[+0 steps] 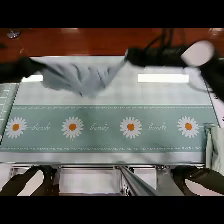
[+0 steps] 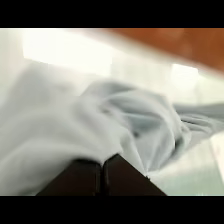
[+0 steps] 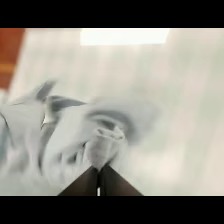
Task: Fold the shirts.
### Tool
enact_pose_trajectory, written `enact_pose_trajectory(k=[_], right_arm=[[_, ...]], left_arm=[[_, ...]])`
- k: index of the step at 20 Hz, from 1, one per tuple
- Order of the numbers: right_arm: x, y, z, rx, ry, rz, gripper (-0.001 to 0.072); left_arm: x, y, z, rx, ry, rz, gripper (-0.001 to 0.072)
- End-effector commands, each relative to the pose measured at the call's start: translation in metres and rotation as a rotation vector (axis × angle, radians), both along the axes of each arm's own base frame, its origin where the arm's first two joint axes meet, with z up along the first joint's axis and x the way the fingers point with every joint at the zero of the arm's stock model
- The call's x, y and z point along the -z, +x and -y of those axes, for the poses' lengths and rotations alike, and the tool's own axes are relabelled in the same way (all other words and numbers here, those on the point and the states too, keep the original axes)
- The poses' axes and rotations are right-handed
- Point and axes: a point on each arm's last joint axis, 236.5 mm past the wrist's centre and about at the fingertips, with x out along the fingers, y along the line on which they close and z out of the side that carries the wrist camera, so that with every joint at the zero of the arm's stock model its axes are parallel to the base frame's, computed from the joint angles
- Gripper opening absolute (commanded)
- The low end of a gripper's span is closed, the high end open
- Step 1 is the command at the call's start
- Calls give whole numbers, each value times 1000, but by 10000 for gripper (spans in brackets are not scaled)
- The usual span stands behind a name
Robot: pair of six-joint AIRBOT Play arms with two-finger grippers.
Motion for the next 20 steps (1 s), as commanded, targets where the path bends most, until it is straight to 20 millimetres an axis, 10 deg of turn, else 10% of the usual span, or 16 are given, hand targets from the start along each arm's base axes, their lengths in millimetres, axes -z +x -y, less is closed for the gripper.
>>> enact_pose_trajectory(k=[1,4,10,15,20], right_arm=[[-184,-38,64,117,-58,397,24],[-265,-120,93,112,-57,592,24],[-276,-232,155,168,-180,642,24],[-256,-257,151,106,-186,582,24],[-169,-185,144,152,-260,359,25]], left_arm=[[-185,-42,-8,-66,82,425,23],[-260,-91,-5,-109,217,600,23],[-294,-166,5,-154,354,701,23],[-256,-192,22,-75,356,561,24],[-135,-141,14,30,281,179,24]])
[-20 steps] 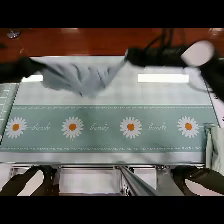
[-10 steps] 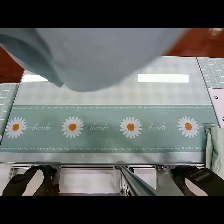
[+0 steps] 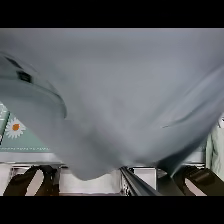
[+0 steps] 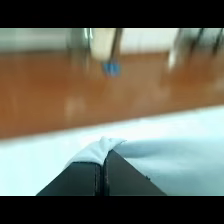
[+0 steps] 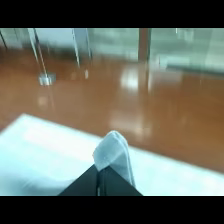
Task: Fold the shirts.
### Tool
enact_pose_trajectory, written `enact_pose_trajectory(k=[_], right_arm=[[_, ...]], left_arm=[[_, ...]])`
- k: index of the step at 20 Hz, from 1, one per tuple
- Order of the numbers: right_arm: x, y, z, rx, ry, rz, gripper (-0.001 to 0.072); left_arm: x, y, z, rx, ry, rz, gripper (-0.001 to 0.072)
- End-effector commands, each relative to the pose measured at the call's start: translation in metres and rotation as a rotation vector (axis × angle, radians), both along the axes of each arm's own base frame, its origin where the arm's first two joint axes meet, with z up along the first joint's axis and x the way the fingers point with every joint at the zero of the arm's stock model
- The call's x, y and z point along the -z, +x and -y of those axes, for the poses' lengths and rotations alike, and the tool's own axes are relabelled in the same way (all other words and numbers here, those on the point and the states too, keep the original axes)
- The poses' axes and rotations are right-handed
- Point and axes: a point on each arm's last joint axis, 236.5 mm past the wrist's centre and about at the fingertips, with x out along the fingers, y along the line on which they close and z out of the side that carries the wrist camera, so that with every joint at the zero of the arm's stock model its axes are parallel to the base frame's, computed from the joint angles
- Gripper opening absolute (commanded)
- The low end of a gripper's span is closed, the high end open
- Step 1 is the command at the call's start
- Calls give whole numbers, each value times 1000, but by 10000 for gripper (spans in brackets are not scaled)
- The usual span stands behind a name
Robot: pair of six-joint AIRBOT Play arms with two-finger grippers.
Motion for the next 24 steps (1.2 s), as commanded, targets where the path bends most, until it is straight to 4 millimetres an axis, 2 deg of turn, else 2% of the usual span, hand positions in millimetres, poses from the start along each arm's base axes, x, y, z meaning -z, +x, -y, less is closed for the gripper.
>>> enact_pose_trajectory(k=[1,3,5,7,9,10,11,13,15,16,17,18,19,21,23,24], right_arm=[[66,51,3,99,-16,-141,24],[135,88,2,151,-77,-287,24],[205,117,-7,165,-135,-441,24],[263,152,-12,206,-176,-547,24],[309,189,-13,248,-176,-624,24],[331,203,-13,258,-135,-676,24],[354,214,-12,268,-59,-750,24],[386,228,-13,257,99,-873,25],[398,233,-23,177,205,-937,26],[399,233,-26,138,245,-961,26],[400,231,-24,118,271,-982,90],[402,229,-15,130,273,-998,356],[405,225,-2,142,263,-1022,650],[413,204,32,169,239,-1117,626],[429,163,73,215,123,-1252,624],[437,145,90,260,60,-1287,624]], left_arm=[[96,30,-4,33,-66,-296,24],[168,53,-3,60,-114,-472,25],[241,70,9,95,-145,-603,24],[300,87,21,109,-148,-675,24],[348,113,25,65,-171,-727,25],[364,126,24,41,-179,-748,25],[382,137,23,21,-187,-777,25],[415,149,21,-2,-196,-854,25],[437,149,25,18,-196,-938,27],[440,146,27,51,-180,-963,64],[439,147,29,80,-162,-967,251],[436,149,28,93,-137,-958,603],[432,154,18,80,-90,-939,704],[421,162,-15,9,-22,-937,704],[411,162,-46,-65,-40,-968,703],[412,157,-53,-75,-86,-1003,700]])
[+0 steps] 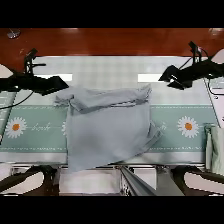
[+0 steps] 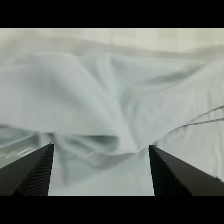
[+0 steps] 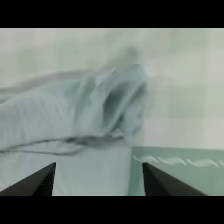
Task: Fold the shirts.
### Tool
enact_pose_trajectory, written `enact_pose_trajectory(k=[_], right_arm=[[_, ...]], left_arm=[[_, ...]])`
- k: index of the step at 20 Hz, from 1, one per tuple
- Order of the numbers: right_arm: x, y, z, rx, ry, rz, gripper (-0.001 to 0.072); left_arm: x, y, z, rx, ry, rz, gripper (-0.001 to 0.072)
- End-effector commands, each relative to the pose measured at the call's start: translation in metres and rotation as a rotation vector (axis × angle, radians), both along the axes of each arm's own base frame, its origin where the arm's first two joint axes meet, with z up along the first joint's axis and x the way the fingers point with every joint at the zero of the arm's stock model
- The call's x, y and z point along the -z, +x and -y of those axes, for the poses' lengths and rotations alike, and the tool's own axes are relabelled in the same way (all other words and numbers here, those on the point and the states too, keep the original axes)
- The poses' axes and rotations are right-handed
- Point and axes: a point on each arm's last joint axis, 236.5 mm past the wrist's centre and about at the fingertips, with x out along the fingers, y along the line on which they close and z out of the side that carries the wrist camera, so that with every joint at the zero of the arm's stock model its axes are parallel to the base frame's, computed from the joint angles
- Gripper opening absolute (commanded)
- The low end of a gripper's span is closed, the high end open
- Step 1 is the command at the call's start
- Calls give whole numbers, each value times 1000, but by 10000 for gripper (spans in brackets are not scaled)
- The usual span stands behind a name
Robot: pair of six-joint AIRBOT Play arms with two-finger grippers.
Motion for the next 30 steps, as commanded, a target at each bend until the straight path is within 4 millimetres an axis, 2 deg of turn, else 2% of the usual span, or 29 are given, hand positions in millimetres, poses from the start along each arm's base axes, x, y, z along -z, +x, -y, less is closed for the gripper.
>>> enact_pose_trajectory(k=[1,2,4,5,8,11,14,16,17,18,19,20,24,30], right_arm=[[25,-63,50,-11,-130,-189,624],[32,-71,51,19,-140,-188,623],[47,-89,30,27,-100,-165,623],[54,-99,21,16,-92,-167,623],[69,-137,1,-52,-82,-250,623],[76,-169,-20,-152,-83,-329,623],[80,-180,-38,-220,-98,-345,623],[80,-187,-43,-253,-109,-359,623],[81,-187,-41,-260,-126,-359,623],[82,-187,-37,-246,-140,-364,623],[83,-188,-34,-232,-154,-373,623],[83,-189,-33,-235,-156,-379,623],[86,-198,-26,-225,-182,-420,623],[97,-219,-54,-226,-48,-474,623]], left_arm=[[0,-14,-25,-59,-64,-126,698],[2,-22,-9,-34,-163,-177,698],[8,-32,30,87,-298,-212,699],[13,-34,43,143,-304,-208,699],[38,-25,67,162,-277,-219,699],[66,-29,77,182,-268,-285,698],[87,-29,76,165,-274,-334,699],[94,-20,74,129,-265,-319,681],[96,-14,71,87,-263,-316,618],[96,-7,69,52,-261,-311,485],[94,-3,68,45,-259,-298,218],[90,1,68,49,-257,-283,23],[77,15,68,57,-253,-237,24],[73,18,68,60,-253,-227,24]])
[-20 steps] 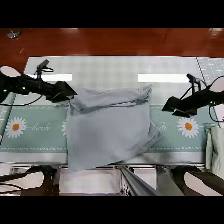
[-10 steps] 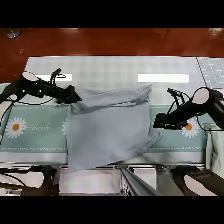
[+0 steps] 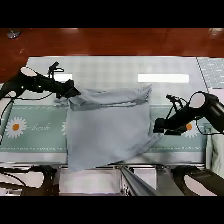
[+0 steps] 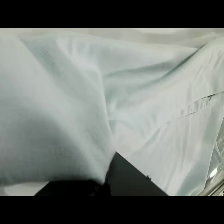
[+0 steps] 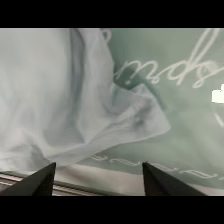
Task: Fold the shirts.
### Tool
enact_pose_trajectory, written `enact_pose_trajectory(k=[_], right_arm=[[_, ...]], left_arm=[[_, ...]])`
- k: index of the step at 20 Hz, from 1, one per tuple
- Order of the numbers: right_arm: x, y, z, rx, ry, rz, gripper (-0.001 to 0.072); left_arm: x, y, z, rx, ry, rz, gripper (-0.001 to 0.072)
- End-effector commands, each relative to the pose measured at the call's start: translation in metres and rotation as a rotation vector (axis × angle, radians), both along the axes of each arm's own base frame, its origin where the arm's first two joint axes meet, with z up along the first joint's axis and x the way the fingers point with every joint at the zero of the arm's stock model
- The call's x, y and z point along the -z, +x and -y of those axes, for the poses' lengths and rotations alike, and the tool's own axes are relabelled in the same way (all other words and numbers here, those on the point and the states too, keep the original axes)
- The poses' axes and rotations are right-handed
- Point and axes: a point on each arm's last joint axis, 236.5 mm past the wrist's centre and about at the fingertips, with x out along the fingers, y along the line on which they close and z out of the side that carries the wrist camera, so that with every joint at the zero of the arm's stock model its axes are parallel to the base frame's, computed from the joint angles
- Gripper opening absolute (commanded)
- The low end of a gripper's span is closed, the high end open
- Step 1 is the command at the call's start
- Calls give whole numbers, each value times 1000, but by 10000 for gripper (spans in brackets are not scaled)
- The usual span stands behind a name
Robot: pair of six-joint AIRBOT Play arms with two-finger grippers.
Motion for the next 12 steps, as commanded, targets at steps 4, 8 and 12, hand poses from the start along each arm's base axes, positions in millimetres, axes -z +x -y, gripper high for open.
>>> enact_pose_trajectory(k=[4,8,12], right_arm=[[9,-30,-8,-21,48,-93,623],[18,-39,-23,-3,101,-129,623],[37,-35,-44,-31,110,-104,623]], left_arm=[[-2,1,0,1,-1,4,25],[-2,1,0,0,0,4,25],[-2,1,0,-8,-4,-7,25]])
